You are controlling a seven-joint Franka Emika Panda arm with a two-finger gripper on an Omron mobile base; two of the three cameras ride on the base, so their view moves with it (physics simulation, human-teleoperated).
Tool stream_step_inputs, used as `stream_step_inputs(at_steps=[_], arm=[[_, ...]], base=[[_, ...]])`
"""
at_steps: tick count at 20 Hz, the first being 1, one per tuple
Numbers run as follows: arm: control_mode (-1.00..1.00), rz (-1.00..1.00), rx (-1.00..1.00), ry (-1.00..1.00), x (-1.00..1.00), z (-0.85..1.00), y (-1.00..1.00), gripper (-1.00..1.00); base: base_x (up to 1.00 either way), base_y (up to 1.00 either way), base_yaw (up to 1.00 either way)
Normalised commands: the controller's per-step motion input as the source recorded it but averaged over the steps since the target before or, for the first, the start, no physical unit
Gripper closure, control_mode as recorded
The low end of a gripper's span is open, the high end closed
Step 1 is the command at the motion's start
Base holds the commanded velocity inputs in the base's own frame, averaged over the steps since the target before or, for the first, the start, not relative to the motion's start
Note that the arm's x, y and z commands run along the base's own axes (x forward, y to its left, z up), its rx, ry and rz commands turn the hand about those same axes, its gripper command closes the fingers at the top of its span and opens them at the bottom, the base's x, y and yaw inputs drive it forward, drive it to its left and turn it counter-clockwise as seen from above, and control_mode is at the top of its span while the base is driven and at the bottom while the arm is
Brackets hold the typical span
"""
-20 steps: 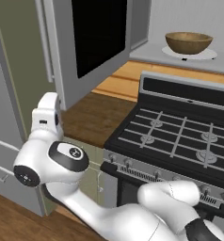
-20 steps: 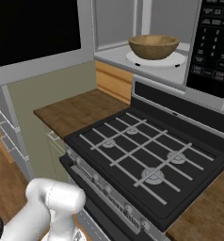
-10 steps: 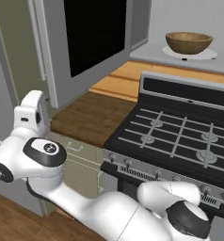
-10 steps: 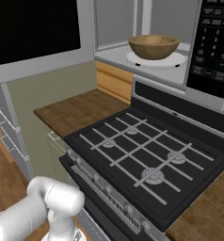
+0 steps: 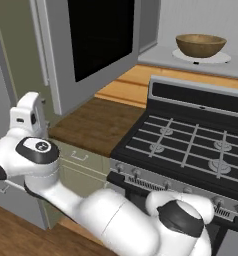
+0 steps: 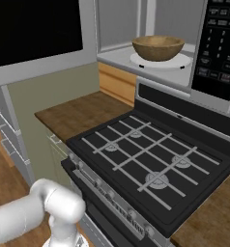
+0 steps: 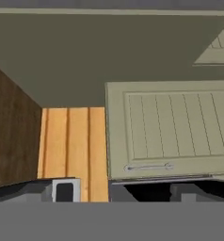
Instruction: Pick the bell pepper from the sink and place it in the bowl. Then pick the bowl and place it in the microwave. Then close the microwave door and press the start button.
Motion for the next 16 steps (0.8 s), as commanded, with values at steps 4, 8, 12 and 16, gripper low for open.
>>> stream_step_inputs(at_steps=[4,8,12,16], arm=[[-1.0,-0.07,0.0,-0.03,0.69,0.02,-0.28,-1.0],[-1.0,-0.08,0.04,-0.11,0.24,0.19,-0.65,-1.0],[-1.0,-0.06,0.1,-0.24,0.0,0.34,-0.98,-1.0],[-1.0,-0.04,0.12,-0.41,-0.13,0.48,-1.0,-1.0]], base=[[0.0,0.0,0.0],[0.0,0.0,0.0],[0.0,0.0,0.0],[0.0,0.0,0.0]])
